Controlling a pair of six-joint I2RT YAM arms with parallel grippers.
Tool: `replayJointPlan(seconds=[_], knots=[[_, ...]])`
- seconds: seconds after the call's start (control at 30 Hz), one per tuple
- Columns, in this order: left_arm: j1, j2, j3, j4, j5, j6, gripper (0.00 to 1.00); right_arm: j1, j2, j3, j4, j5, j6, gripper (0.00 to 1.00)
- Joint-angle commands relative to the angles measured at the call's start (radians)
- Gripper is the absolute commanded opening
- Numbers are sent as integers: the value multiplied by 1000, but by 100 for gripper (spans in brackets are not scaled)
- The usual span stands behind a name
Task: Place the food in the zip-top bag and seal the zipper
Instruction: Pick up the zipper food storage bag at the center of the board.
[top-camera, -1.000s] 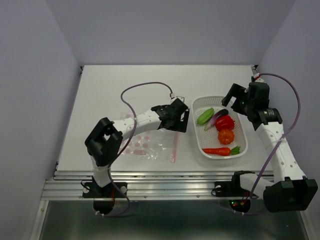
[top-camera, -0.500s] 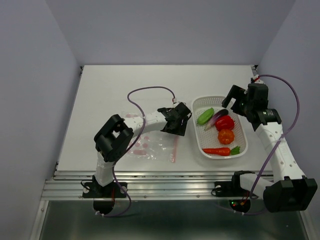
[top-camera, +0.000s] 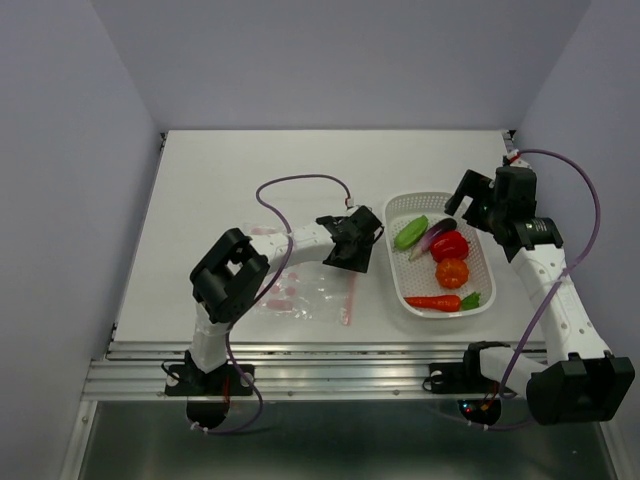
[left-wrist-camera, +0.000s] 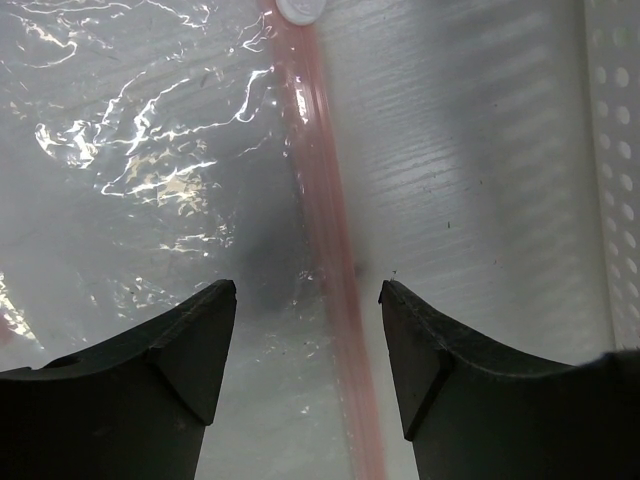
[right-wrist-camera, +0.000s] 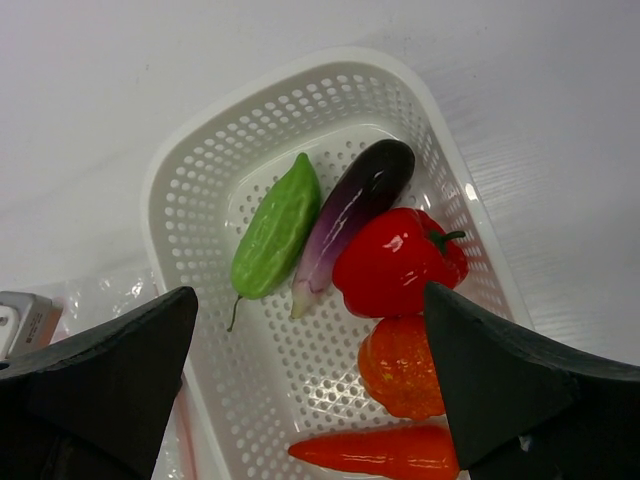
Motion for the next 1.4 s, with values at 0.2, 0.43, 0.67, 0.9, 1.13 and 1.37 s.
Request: replayJointPlan(seconds=[0.2, 0.43, 0.67, 0.9, 1.13, 1.37], knots=[[-5, 11, 30, -19, -4, -3, 66, -2, -30, -6, 38, 22, -17, 100], [-4, 12, 34, -30, -11, -3, 62, -2, -33, -8, 39, 34, -17, 100], [-5, 22, 39, -30, -5, 0, 47, -2, -26, -9, 38, 39, -20, 100], [-4, 29, 39, -27, 1, 1, 37, -2, -27, -9, 38, 42, -22, 100], [-5, 37, 41, -32, 2, 0, 12, -2, -32, -8, 36, 49, -22, 100], [-5, 5, 30, -22, -5, -8, 0, -2, -37, -9, 36, 43, -25, 100]])
